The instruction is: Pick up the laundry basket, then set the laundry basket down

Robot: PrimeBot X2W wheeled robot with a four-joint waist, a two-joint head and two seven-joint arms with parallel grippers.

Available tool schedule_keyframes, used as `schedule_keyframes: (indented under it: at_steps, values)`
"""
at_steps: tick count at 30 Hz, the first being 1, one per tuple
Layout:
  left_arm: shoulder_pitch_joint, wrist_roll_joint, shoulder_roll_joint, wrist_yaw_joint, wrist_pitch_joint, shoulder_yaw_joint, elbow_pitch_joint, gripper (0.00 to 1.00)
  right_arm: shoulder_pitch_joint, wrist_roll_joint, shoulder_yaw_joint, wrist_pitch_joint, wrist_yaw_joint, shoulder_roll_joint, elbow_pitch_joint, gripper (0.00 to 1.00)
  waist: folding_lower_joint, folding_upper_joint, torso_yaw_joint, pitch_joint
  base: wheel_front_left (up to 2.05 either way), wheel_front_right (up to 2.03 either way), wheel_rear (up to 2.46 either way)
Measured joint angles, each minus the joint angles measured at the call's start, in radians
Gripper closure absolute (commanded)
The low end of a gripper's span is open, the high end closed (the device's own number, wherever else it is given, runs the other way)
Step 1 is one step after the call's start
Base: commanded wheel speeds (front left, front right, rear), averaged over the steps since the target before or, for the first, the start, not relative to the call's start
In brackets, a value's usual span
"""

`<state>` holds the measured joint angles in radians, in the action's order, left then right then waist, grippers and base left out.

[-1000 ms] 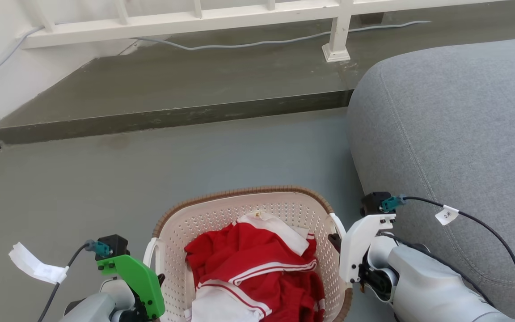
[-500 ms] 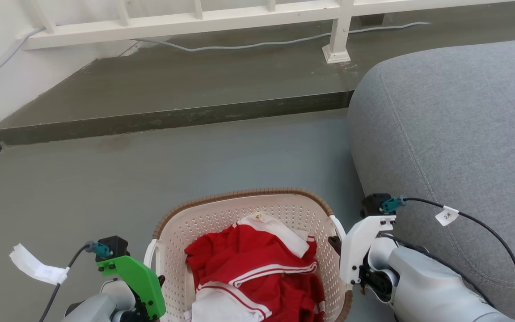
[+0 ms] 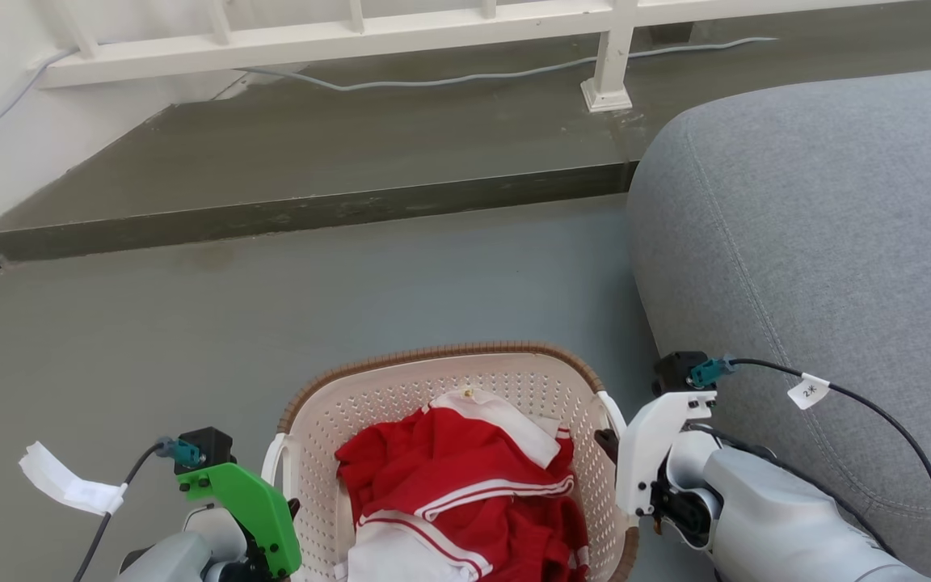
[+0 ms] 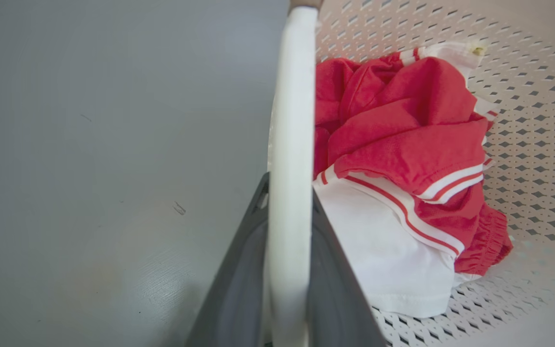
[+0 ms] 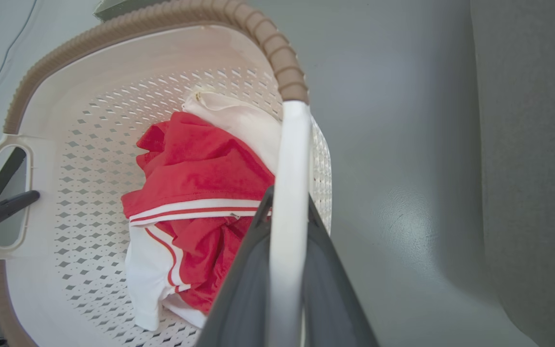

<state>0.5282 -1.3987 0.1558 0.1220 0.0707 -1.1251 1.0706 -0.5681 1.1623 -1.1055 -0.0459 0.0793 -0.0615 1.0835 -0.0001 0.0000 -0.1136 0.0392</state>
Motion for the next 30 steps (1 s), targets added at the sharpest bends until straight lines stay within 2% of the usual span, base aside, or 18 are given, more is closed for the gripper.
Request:
schedule_keyframes:
  at_steps: [11, 21, 30]
  values:
    - [0.001, -0.006, -0.001, 0.000, -0.001, 0.001, 0.001, 1.00, -0.003, 0.008, -0.011, 0.000, 0.000, 0.000, 0.003, 1.00, 0.0000, 0.0000, -0.001, 0.012, 0.00, 0.00, 0.00]
    - [0.027, -0.006, 0.017, 0.000, -0.023, 0.002, -0.017, 1.00, -0.029, 0.008, -0.019, 0.012, -0.003, 0.000, 0.000, 1.00, 0.0001, 0.0000, -0.002, 0.068, 0.00, 0.00, 0.00]
    - [0.057, -0.005, 0.048, 0.000, -0.051, 0.005, -0.048, 1.00, -0.067, 0.009, -0.027, 0.048, -0.025, 0.000, -0.024, 1.00, 0.0001, 0.0000, 0.002, 0.126, 0.00, 0.00, 0.00]
